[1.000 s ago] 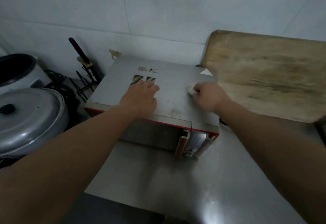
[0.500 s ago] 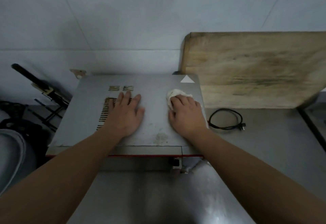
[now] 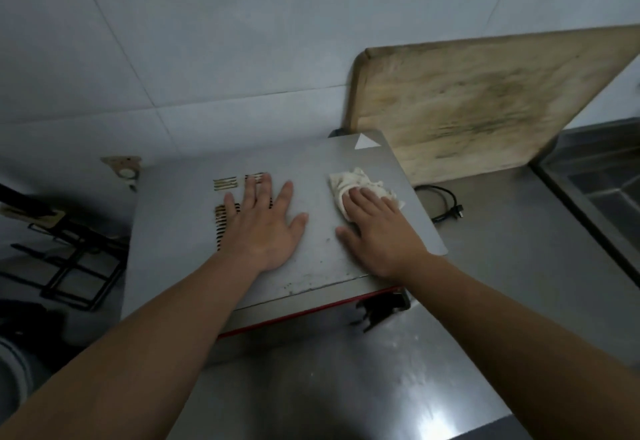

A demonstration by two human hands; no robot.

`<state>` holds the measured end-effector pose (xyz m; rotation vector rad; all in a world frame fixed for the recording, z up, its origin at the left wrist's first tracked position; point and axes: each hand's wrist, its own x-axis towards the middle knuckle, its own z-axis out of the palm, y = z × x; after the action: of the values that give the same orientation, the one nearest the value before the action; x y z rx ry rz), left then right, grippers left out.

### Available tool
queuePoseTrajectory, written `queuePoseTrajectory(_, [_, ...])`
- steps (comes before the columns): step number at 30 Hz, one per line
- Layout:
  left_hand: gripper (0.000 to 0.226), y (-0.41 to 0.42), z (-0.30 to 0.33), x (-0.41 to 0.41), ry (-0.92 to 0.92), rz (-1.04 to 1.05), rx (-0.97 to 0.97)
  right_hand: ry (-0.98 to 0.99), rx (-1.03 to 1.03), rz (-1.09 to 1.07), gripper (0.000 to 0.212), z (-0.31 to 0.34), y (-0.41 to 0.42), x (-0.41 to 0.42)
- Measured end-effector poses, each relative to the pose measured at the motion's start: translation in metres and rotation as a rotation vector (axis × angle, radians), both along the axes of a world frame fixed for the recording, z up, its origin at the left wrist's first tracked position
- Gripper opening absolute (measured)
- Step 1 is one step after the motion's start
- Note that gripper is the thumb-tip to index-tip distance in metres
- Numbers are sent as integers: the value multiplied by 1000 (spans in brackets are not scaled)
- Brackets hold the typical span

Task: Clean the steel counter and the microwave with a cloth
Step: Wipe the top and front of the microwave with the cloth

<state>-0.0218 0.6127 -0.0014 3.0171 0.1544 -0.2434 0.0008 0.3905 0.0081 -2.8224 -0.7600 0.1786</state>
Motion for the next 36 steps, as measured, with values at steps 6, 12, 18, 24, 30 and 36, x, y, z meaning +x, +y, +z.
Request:
queuePoseTrajectory(6, [76,4,-1,-2,37,-38,-3,35,-33,1,73,3,-20,-73])
queuePoseTrajectory(12, [76,27,-1,0,70,-204,2,77,-20,-29,72,9,-20,-69])
queuePoseTrajectory(18, [73,32,-3,-2,18,-214,20,-73,70,-92,55,5,-16,-39])
queuePoseTrajectory(24, [72,32,-3,-3,11,-190,31,-226,146,-203,23,8,-2,-2])
queuePoseTrajectory(30, [72,32,-4,-3,-5,-188,38,13,323,-190,24,30,-4,-4])
queuePoseTrajectory(36, [72,31,-4,-4,-16,-185,23,533,1050,-573,18,55,-9,18])
